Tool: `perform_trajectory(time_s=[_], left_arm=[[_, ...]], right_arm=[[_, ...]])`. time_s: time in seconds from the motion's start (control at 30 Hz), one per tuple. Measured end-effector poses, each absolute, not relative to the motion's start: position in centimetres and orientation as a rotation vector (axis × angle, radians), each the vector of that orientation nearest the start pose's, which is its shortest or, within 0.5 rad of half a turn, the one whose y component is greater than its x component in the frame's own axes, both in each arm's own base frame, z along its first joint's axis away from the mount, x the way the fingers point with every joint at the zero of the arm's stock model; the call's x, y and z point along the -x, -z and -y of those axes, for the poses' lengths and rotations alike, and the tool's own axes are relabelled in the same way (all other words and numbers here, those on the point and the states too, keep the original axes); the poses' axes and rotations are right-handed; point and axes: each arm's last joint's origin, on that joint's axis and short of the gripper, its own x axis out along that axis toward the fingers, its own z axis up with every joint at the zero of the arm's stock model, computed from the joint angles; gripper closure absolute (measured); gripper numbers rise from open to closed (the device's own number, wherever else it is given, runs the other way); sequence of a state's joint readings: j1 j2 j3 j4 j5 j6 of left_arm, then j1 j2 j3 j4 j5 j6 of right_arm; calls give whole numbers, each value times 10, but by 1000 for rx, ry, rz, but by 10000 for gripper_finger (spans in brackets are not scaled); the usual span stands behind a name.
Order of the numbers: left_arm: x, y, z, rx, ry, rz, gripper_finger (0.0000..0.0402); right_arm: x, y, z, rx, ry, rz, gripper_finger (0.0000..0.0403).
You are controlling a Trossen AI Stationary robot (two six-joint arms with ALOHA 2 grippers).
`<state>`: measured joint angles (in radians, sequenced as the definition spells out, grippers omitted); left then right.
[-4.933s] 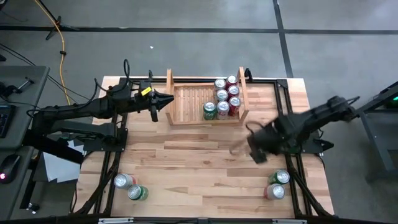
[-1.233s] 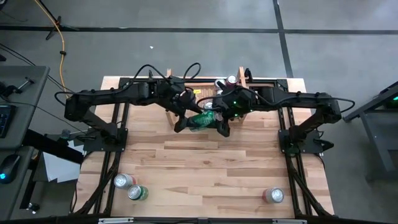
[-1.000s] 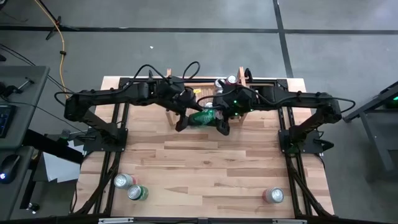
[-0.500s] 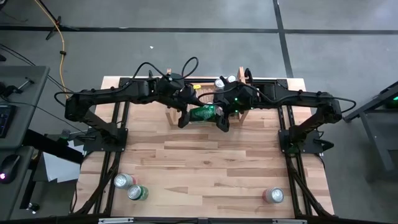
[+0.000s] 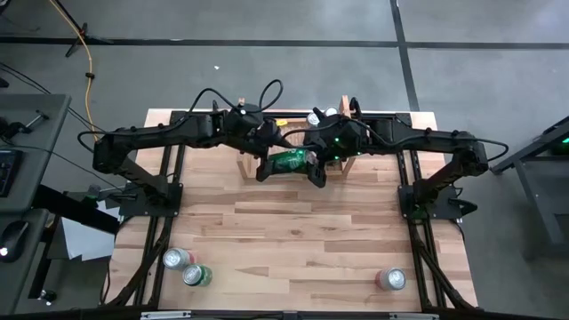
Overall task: Place canned beverage on shelf
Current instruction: Put the right green soda can on the shelf aligned with the other green soda can on the shelf
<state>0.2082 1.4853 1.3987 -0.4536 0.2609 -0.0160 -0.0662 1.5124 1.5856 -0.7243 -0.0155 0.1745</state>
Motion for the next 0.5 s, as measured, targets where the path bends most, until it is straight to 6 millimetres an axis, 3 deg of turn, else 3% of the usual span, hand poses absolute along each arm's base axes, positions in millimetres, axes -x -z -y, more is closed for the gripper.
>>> perform_trajectory(time_s=[0.5], left_arm=[[-313, -345, -58, 195, 71, -683, 18]], right_arm=[[-324, -392, 28, -181, 82, -569, 118]])
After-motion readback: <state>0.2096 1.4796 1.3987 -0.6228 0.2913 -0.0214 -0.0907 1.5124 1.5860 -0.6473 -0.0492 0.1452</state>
